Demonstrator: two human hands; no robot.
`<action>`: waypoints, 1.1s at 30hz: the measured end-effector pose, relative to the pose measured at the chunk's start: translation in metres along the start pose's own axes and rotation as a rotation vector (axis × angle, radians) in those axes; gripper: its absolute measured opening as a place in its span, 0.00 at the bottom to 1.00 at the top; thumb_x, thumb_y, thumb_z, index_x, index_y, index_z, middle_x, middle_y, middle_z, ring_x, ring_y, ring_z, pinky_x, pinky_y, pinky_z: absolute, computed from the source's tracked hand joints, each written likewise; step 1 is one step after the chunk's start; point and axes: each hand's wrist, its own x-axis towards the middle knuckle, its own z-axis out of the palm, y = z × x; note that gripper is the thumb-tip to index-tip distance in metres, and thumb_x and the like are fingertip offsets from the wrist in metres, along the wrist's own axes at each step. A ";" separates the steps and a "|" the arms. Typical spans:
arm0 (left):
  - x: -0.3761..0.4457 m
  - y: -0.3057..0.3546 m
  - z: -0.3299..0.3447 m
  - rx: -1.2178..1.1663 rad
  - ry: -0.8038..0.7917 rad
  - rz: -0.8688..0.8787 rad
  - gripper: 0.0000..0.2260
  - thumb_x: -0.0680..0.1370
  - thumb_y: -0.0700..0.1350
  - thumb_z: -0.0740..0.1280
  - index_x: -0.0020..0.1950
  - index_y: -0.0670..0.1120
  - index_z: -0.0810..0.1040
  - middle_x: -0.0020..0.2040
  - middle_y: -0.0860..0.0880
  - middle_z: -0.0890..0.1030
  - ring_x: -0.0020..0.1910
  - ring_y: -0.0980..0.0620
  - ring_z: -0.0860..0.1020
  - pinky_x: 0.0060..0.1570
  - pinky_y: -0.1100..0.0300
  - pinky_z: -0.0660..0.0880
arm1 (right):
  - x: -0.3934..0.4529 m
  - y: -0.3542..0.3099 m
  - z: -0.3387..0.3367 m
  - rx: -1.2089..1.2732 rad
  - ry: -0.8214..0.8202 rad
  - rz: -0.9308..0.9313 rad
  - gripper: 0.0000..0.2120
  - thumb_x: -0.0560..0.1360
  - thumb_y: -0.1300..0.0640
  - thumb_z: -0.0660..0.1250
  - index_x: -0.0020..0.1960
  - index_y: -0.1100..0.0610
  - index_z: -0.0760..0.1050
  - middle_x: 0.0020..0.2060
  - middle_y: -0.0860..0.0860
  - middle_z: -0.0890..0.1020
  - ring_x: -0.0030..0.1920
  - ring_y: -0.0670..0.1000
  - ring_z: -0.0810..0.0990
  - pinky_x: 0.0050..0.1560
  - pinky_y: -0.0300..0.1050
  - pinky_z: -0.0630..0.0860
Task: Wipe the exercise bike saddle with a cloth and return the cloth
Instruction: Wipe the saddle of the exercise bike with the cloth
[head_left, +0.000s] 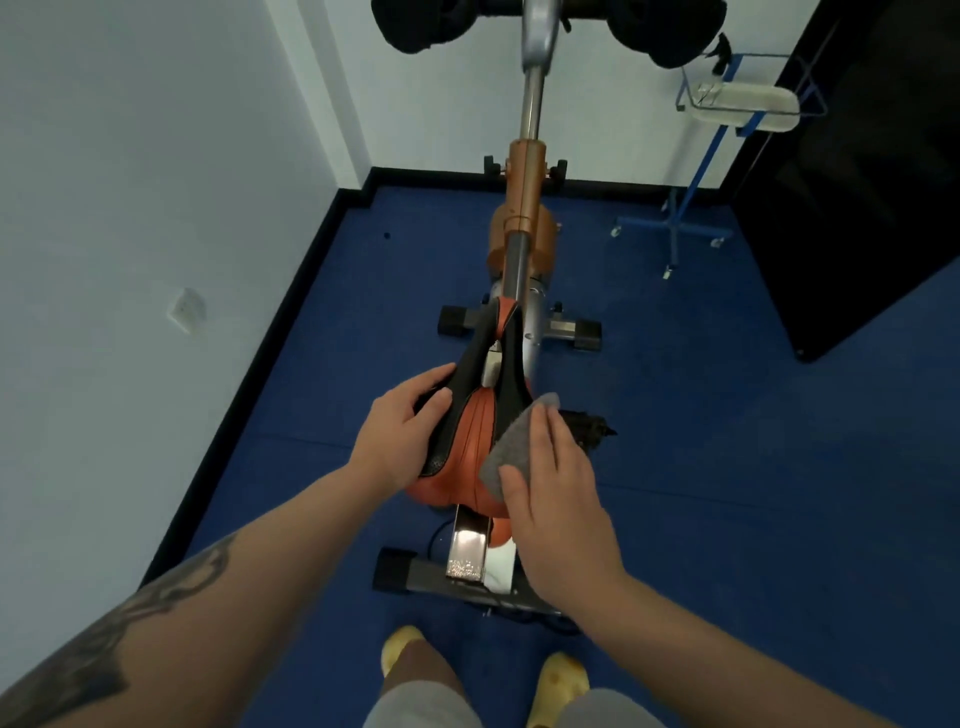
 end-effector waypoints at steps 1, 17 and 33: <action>0.001 -0.001 0.000 0.000 0.002 0.001 0.17 0.76 0.53 0.59 0.64 0.56 0.74 0.55 0.54 0.81 0.54 0.56 0.78 0.58 0.49 0.75 | 0.006 0.002 0.001 0.017 0.003 0.021 0.30 0.80 0.46 0.48 0.77 0.51 0.40 0.77 0.46 0.47 0.74 0.50 0.52 0.67 0.47 0.67; 0.010 -0.008 -0.005 -0.012 -0.191 0.098 0.18 0.80 0.51 0.55 0.71 0.53 0.64 0.68 0.53 0.71 0.63 0.55 0.71 0.62 0.54 0.69 | 0.028 -0.006 0.029 0.564 0.318 0.459 0.12 0.82 0.52 0.51 0.51 0.52 0.73 0.50 0.51 0.76 0.53 0.50 0.73 0.47 0.42 0.66; 0.053 -0.009 -0.008 0.074 -0.550 0.623 0.20 0.78 0.47 0.55 0.70 0.51 0.69 0.74 0.55 0.64 0.74 0.63 0.52 0.72 0.60 0.50 | 0.052 -0.091 0.085 0.876 1.336 0.941 0.23 0.82 0.52 0.50 0.75 0.57 0.57 0.74 0.52 0.63 0.74 0.49 0.61 0.73 0.45 0.58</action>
